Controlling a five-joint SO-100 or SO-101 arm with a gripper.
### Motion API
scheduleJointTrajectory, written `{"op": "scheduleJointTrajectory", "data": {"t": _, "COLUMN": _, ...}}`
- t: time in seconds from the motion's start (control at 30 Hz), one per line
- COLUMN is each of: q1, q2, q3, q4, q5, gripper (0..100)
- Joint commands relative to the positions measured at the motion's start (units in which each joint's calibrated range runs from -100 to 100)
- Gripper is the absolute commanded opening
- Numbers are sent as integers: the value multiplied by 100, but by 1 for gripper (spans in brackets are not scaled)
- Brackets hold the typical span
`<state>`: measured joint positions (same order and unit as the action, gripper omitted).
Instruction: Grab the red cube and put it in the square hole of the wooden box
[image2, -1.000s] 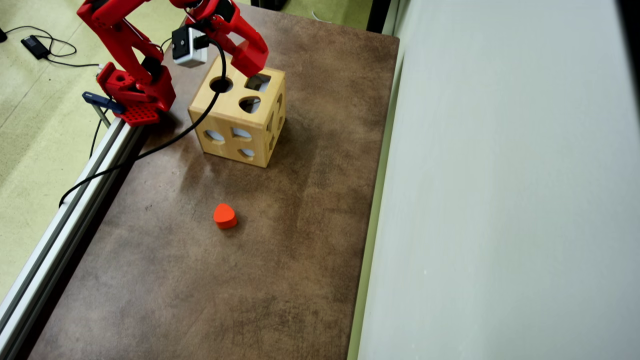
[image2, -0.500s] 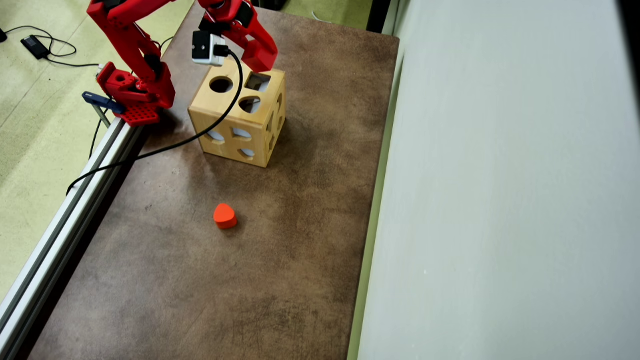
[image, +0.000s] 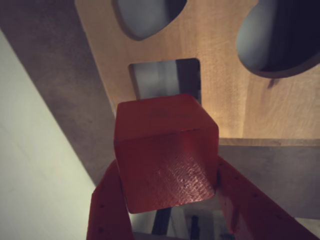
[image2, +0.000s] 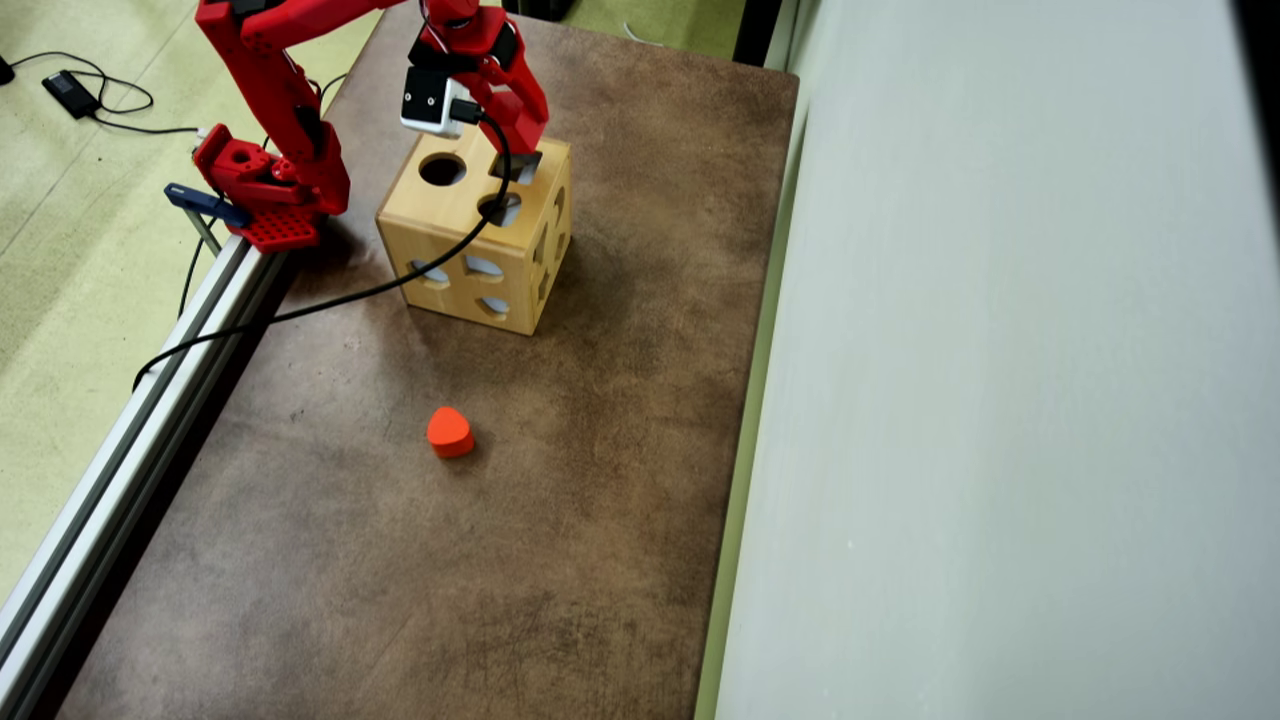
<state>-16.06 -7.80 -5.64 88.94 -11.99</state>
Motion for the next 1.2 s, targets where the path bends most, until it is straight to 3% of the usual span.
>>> {"op": "scheduleJointTrajectory", "data": {"t": 0.0, "q1": -13, "q2": 164, "q3": -89, "q4": 92, "q5": 49, "gripper": 3}}
{"op": "scheduleJointTrajectory", "data": {"t": 0.43, "q1": 46, "q2": 707, "q3": -89, "q4": 92, "q5": 59, "gripper": 3}}
{"op": "scheduleJointTrajectory", "data": {"t": 0.67, "q1": 68, "q2": 707, "q3": -89, "q4": 92, "q5": 845, "gripper": 3}}
{"op": "scheduleJointTrajectory", "data": {"t": 1.17, "q1": 722, "q2": 716, "q3": -80, "q4": 350, "q5": 923, "gripper": 3}}
